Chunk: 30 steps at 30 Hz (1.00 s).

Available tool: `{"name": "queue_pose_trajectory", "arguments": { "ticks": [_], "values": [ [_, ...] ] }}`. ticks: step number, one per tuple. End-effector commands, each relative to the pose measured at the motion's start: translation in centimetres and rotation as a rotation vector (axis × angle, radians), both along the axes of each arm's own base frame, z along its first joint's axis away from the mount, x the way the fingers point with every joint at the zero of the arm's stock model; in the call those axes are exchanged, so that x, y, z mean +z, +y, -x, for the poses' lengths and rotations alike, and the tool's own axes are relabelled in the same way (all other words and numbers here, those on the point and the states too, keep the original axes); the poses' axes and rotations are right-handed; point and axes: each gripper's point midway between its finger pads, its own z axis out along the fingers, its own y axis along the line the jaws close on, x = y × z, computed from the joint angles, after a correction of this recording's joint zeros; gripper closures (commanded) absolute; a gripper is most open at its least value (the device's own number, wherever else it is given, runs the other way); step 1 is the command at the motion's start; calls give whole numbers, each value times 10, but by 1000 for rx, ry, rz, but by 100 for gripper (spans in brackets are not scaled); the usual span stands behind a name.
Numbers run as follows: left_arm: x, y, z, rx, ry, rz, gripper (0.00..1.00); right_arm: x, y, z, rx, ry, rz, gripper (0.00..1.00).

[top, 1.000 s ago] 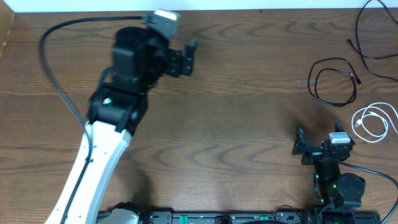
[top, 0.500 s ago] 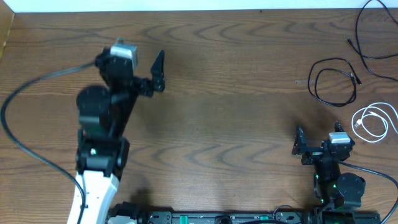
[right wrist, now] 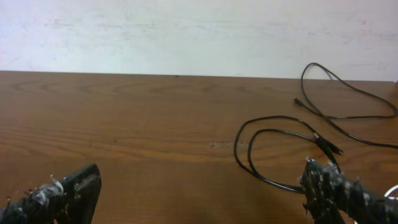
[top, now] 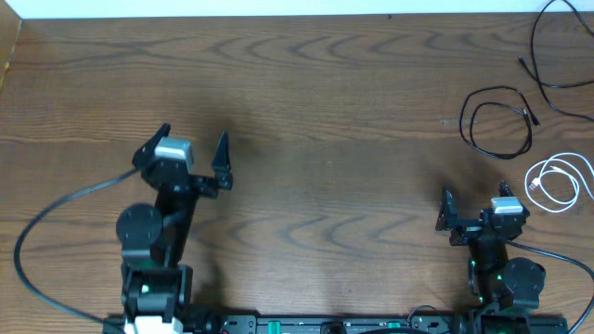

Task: Untangle cables

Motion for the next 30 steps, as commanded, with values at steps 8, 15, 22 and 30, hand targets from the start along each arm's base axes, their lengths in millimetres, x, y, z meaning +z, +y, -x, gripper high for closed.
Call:
{"name": "queue_pose_trajectory", "arguments": {
  "ticks": [8, 15, 22, 30],
  "values": [
    [-32, 17, 35, 83, -76, -5, 2, -2, 1, 0, 5, 7, -4, 1],
    [-54, 18, 46, 90, -104, -5, 2, -2, 1, 0, 5, 7, -4, 1],
    [-74, 21, 49, 109, -96, -4, 2, -2, 1, 0, 5, 7, -4, 1],
    [-90, 23, 52, 125, -35, -22, 2, -2, 1, 0, 5, 7, -4, 1]
  ]
}}
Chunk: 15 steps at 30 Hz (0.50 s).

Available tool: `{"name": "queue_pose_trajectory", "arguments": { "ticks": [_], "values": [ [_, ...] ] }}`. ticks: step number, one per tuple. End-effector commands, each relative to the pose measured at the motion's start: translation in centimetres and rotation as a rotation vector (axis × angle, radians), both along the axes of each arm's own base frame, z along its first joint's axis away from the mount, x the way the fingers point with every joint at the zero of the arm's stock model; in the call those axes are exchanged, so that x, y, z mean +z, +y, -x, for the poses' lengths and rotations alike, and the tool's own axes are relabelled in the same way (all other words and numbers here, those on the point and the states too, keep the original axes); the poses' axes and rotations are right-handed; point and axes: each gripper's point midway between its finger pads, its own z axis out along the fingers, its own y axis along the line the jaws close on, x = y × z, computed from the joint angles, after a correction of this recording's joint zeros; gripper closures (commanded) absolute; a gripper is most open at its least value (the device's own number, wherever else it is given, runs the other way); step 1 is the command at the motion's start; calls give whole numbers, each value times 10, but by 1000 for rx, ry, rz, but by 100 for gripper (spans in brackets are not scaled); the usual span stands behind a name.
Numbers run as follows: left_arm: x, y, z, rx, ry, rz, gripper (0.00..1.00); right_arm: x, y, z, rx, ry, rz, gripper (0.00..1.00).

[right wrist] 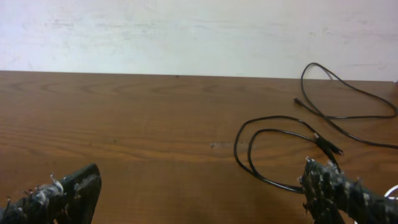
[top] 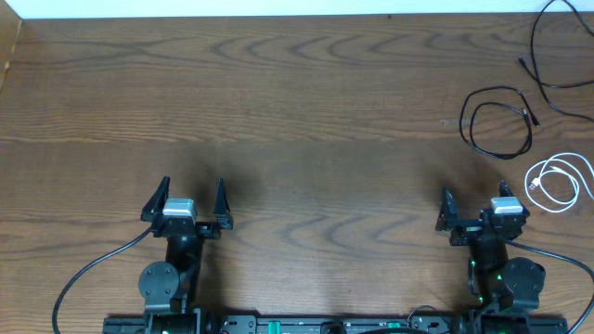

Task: Untangle cables

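Three cables lie apart at the table's right side. A black looped cable [top: 497,119] [right wrist: 273,152] sits right of centre. Behind it a second black cable [top: 549,56] [right wrist: 339,93] runs to the far right corner. A white coiled cable [top: 557,181] lies nearest the right arm. My right gripper [top: 473,197] [right wrist: 199,186] stands open just short of the black loop, holding nothing. My left gripper [top: 190,193] is open at the near left, far from every cable.
The wooden table [top: 297,121] stretches bare between the two arms. A white wall [right wrist: 186,31] backs the far edge. Black arm leads trail off at the near left and near right.
My left arm has drawn back toward the table's near edge, its open gripper now lower and closer to the base. The right arm and all cables are unmoved.
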Motion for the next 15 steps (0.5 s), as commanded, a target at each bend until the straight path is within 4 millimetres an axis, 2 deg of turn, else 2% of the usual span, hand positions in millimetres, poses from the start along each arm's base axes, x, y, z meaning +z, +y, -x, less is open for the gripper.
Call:
{"name": "queue_pose_trajectory", "arguments": {
  "ticks": [1, 4, 10, 15],
  "values": [
    [-5, 1, 2, 12, 14, -29, 2, -2, 1, 0, 5, 7, -3, 1],
    [-15, -1, 4, 6, 49, -51, 2, -2, 1, 0, 5, 7, -3, 1],
    [-49, 7, 7, 56, 191, -56, 2, -2, 1, 0, 5, 7, -3, 1],
    [-49, 8, 7, 60, 191, -57, 2, -2, 1, 0, 5, 7, -3, 1]
  ]
}}
